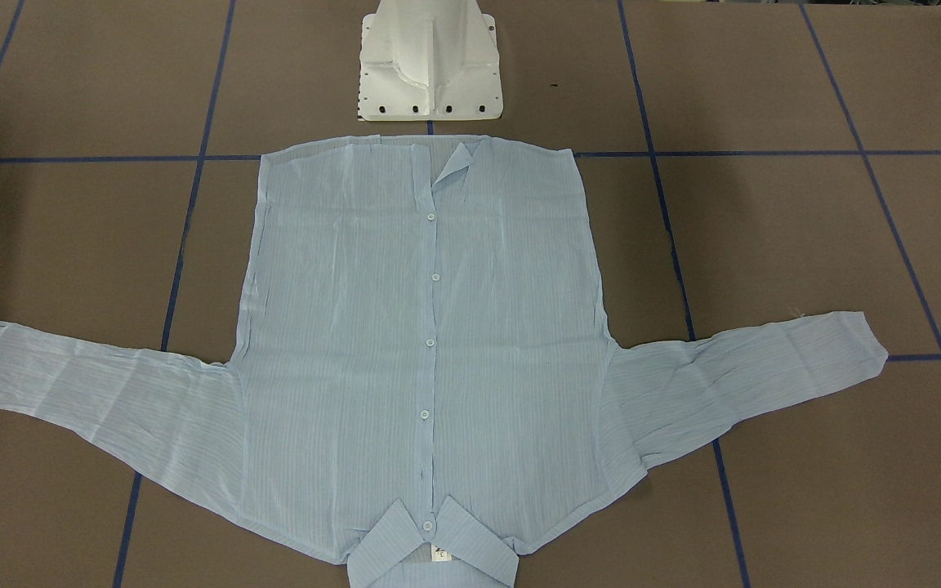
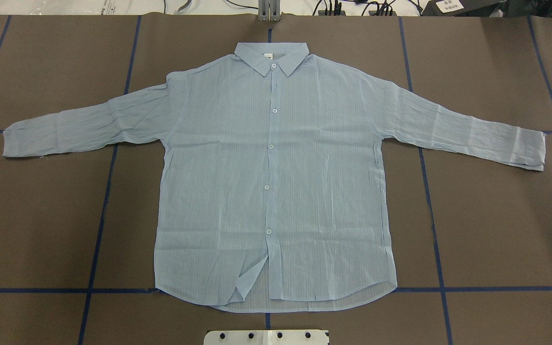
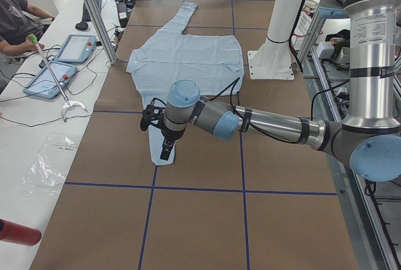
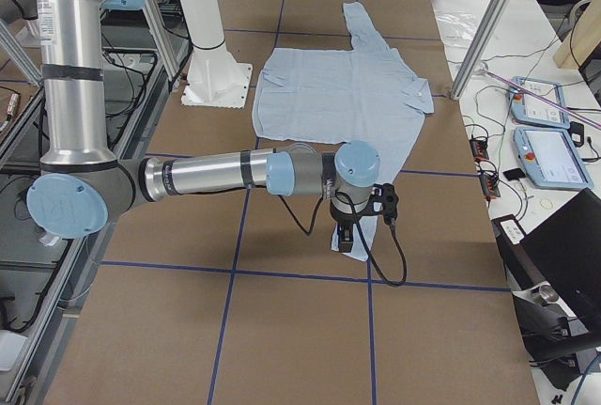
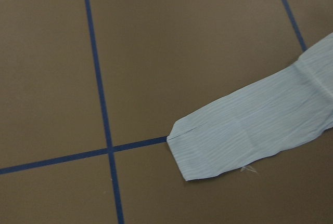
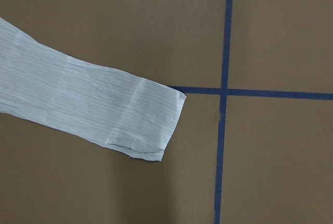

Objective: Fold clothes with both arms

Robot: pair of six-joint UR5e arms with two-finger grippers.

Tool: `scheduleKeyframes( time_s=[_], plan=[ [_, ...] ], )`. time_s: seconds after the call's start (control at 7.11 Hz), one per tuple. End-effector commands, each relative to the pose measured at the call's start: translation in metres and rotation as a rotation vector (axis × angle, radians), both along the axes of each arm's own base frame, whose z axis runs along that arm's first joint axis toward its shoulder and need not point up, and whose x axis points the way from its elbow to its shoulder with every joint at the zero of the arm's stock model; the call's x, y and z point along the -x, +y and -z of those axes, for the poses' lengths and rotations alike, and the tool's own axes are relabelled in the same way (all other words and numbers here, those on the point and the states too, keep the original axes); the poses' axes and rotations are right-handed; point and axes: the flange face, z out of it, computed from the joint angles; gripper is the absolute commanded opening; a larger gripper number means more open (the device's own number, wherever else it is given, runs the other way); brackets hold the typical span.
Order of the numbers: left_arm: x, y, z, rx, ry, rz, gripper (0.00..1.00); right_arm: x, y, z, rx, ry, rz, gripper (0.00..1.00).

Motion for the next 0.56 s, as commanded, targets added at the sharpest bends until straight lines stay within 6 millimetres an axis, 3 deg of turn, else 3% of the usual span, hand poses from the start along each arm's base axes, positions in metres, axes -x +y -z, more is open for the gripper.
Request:
scheduleKeyframes(
  time_s=[0.0,0.42],
  plan=[
    [0.020,0.004,0.001,-0.021,-0.006,0.029,1.00,0.000,0.004,-0.003,0.005,-0.006,0.002,1.00],
    [0.019,0.024,0.000,-0.016,0.004,0.026,1.00,0.000,0.007,0.007,-0.012,-0.005,-0.003,1.00]
  ],
)
